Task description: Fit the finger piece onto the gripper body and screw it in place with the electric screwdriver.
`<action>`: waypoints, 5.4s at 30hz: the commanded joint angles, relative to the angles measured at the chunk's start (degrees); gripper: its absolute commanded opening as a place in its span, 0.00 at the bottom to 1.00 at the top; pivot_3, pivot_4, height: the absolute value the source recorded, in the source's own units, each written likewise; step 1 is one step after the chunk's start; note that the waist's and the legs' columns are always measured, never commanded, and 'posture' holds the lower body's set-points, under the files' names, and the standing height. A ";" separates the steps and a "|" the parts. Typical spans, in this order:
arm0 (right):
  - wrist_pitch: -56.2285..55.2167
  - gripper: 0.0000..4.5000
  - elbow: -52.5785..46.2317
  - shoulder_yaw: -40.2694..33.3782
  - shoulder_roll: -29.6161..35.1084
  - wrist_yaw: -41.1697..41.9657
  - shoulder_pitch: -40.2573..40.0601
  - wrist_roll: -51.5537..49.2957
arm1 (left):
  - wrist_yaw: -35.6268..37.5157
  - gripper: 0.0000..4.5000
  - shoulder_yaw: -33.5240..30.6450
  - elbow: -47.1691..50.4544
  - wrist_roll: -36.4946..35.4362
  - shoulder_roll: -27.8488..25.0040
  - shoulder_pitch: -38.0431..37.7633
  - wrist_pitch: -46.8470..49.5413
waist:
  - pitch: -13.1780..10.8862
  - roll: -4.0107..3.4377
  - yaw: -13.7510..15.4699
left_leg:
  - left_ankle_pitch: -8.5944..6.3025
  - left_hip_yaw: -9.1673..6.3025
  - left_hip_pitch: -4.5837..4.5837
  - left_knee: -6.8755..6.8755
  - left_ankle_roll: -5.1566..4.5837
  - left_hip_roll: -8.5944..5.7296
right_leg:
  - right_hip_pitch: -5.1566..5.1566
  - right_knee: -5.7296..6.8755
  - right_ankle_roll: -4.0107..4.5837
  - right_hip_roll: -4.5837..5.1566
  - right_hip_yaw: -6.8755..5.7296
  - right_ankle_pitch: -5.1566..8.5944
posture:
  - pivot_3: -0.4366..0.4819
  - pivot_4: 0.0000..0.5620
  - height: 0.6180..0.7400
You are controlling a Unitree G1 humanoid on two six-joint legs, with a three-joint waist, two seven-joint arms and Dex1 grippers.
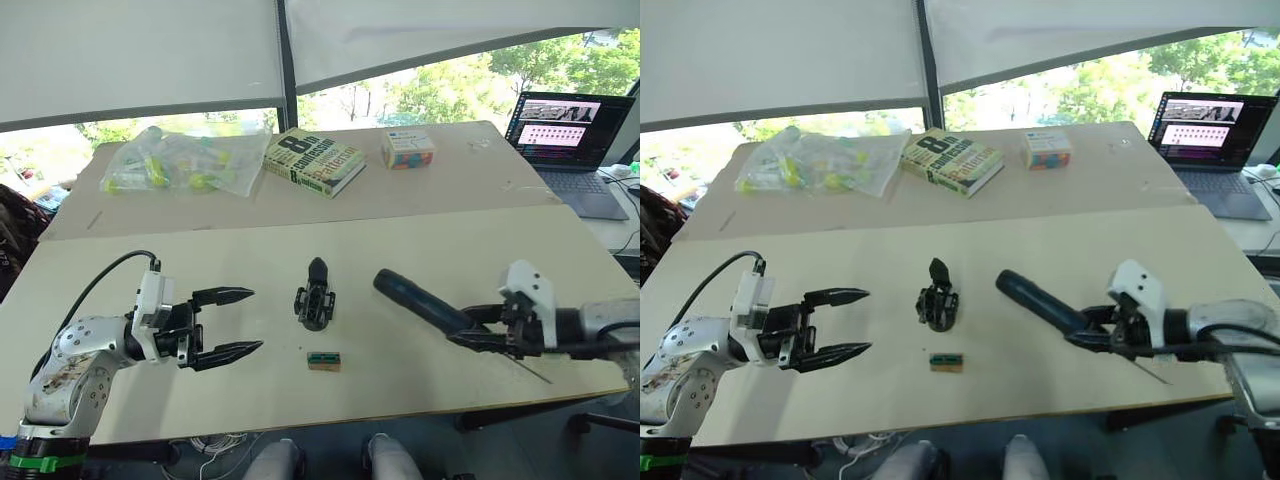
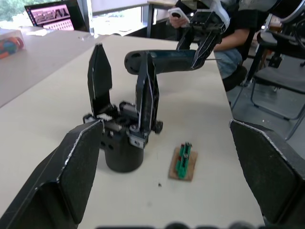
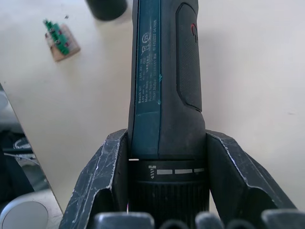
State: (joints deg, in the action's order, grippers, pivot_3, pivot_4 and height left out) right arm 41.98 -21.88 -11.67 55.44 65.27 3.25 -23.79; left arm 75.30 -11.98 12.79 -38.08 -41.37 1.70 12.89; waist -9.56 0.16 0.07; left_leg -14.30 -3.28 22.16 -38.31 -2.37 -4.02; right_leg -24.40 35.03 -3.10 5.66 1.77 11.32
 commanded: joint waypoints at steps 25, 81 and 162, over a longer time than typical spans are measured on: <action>-7.18 0.99 4.97 6.53 -0.09 -0.17 2.00 -0.14 | -2.88 1.00 -1.98 2.80 0.02 -0.33 -4.01 -1.37 | -0.14 0.44 0.54 | 0.00 0.05 -0.03 -0.06 0.00 0.04 | 0.04 -0.01 0.02 -0.02 -0.02 -0.03 | 0.48 0.27 1.00; 42.63 0.99 -9.26 41.86 15.33 -9.56 34.01 1.87 | -0.51 1.00 5.41 2.59 3.53 1.66 -3.65 -4.72 | -0.29 0.17 0.55 | 1.07 -3.79 1.05 0.21 -0.24 -3.18 | -0.21 1.07 -0.68 2.67 -2.32 1.26 | 0.48 0.27 1.00; -35.45 0.42 -2.57 11.83 -31.31 6.32 7.77 -13.76 | -3.86 1.00 23.12 -16.01 21.15 13.33 7.04 -17.03 | -0.21 0.35 -0.24 | 1.04 -3.11 0.31 0.25 -0.22 -2.92 | 0.06 1.14 -0.77 2.01 -1.25 0.88 | 0.48 0.27 1.00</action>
State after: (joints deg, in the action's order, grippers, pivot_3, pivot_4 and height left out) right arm 8.27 -23.94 -0.21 25.06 72.17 9.04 -36.55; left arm 71.75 11.20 -3.39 -16.58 -28.30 8.56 -3.37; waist -9.77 0.51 -0.17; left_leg -13.25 -6.38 22.45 -38.06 -2.59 -6.93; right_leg -24.33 36.17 -3.87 7.66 0.52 12.21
